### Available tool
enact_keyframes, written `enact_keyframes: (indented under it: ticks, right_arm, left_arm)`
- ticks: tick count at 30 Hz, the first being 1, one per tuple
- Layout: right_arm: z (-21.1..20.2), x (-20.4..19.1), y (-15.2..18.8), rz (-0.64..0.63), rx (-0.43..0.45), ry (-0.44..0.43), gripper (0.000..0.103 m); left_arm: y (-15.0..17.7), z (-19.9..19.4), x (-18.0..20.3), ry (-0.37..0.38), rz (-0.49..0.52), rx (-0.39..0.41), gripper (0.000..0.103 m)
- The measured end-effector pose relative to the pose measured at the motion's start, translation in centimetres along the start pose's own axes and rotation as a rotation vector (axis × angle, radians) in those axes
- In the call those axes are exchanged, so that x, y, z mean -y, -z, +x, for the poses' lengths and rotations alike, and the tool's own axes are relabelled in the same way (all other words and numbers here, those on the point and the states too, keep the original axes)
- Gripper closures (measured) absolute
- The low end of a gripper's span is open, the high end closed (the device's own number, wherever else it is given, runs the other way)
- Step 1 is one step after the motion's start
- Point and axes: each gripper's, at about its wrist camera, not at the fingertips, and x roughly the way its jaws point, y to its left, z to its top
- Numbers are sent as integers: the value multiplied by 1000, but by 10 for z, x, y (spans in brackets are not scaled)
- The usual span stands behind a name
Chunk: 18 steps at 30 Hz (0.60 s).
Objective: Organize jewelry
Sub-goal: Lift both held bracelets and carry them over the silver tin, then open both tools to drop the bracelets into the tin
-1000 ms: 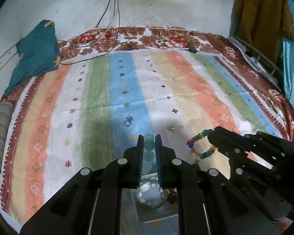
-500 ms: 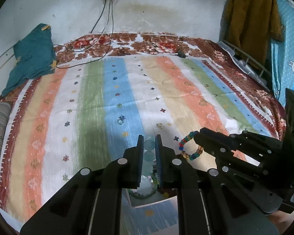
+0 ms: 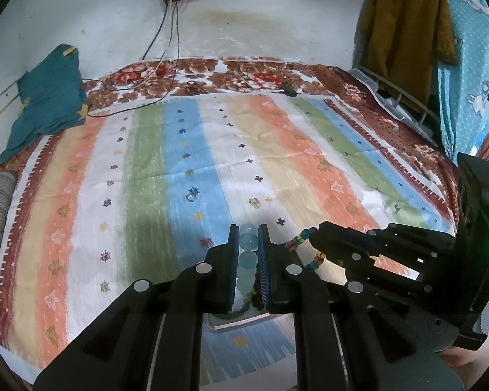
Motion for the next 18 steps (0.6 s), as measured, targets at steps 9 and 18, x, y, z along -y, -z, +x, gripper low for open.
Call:
enact_keyframes:
  ticks: [9, 18]
  right_arm:
    - [6, 5, 6, 16, -56, -12, 77]
    - [17, 20, 2, 37, -79, 43, 58]
  left_arm:
    - [2, 5, -13, -23, -64, -37, 81]
    - [-3, 11, -29, -76, -102, -45, 58]
